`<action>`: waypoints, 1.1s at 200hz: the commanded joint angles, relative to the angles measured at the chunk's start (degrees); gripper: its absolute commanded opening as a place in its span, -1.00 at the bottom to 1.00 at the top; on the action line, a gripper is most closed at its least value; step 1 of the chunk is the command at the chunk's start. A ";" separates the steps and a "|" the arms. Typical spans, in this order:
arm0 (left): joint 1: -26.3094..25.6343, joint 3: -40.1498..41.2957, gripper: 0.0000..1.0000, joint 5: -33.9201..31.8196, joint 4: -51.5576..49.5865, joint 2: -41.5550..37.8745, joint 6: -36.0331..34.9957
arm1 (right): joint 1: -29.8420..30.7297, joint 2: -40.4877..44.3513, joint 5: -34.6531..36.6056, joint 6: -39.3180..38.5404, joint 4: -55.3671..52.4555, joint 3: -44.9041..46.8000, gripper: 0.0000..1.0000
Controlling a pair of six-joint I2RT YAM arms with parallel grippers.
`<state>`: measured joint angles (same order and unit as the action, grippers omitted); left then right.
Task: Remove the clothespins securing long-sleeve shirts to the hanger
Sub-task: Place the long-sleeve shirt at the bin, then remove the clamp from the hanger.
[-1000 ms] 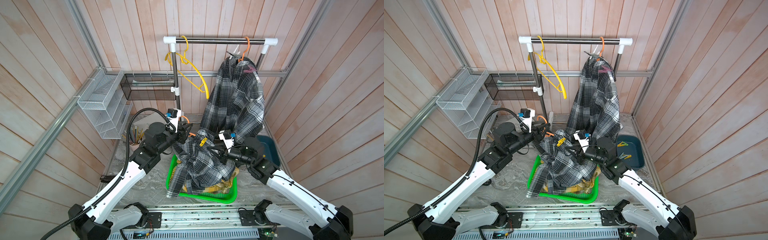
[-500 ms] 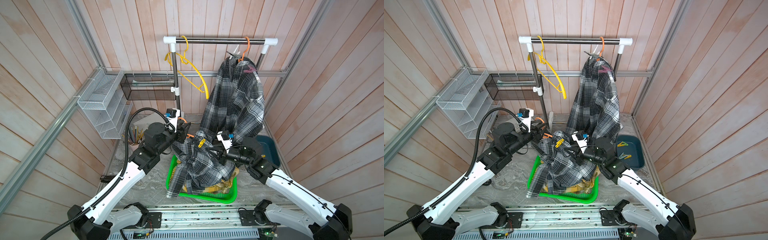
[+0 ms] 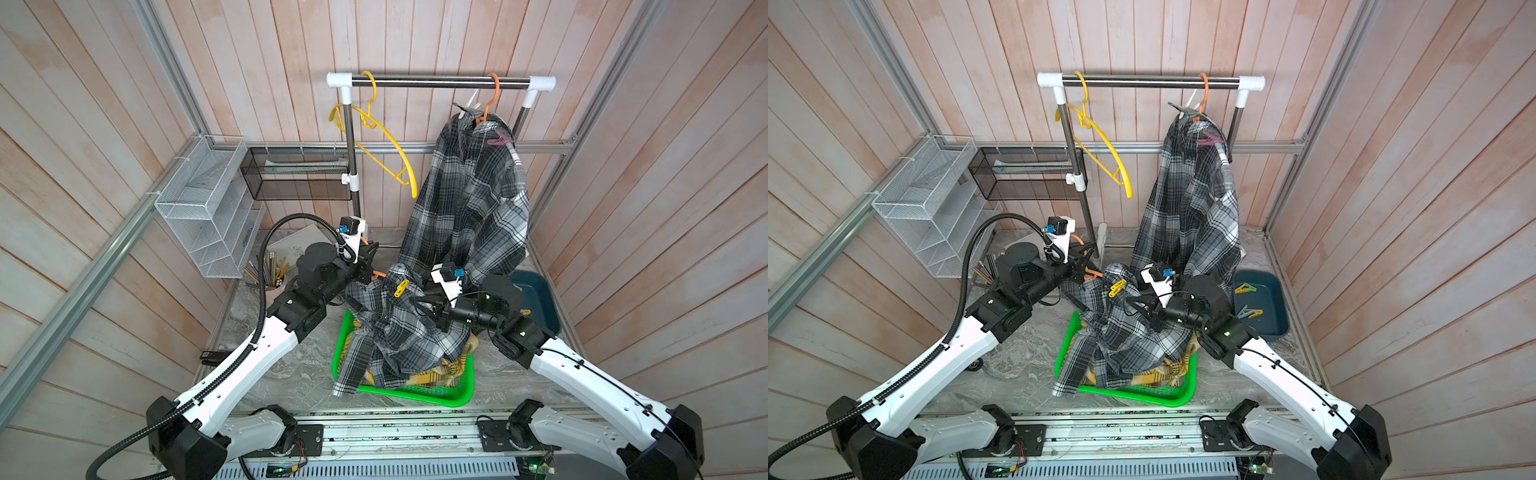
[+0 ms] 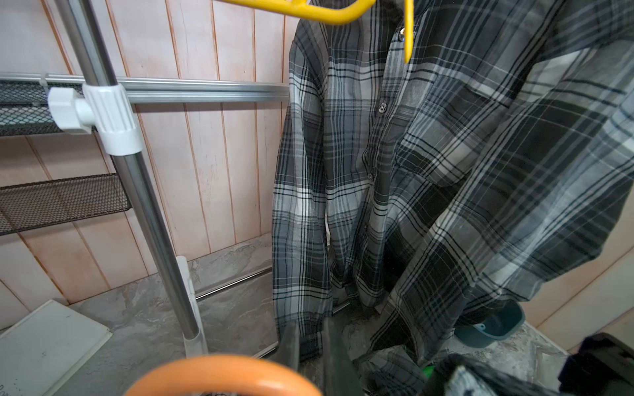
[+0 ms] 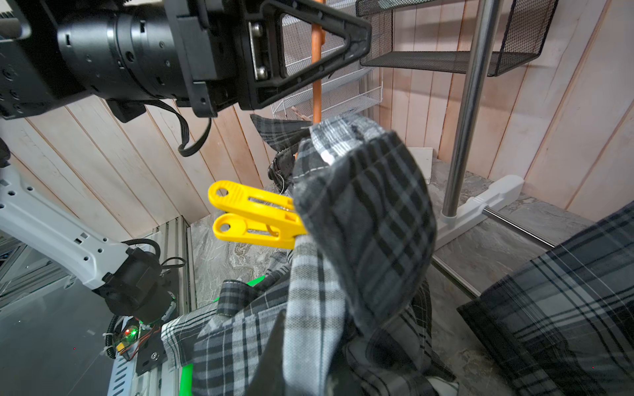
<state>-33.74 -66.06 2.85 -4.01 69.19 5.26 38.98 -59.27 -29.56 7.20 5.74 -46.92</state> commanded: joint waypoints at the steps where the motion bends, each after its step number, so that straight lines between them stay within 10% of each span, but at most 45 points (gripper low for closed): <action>1: -0.52 0.50 -1.00 1.63 1.65 0.50 -0.49 | 0.48 -0.02 1.71 -1.18 0.36 -1.82 -1.00; 108: 0.25 -6.11 -1.00 5.11 -6.94 5.40 -7.48 | 1.06 3.19 12.21 -11.88 -10.35 -7.63 0.36; 173: 0.58 -8.77 -1.00 3.92 -9.86 7.81 -6.06 | 13.14 1.13 31.20 -21.06 -11.39 -9.68 0.27; 220: 0.60 -8.58 -1.00 4.15 -10.17 7.74 -5.98 | 13.84 -3.45 32.37 -23.10 -11.27 -12.77 0.18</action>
<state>-33.28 -72.95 6.39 -14.06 76.95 -1.04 52.51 -60.84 0.10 -13.52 -4.64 -56.42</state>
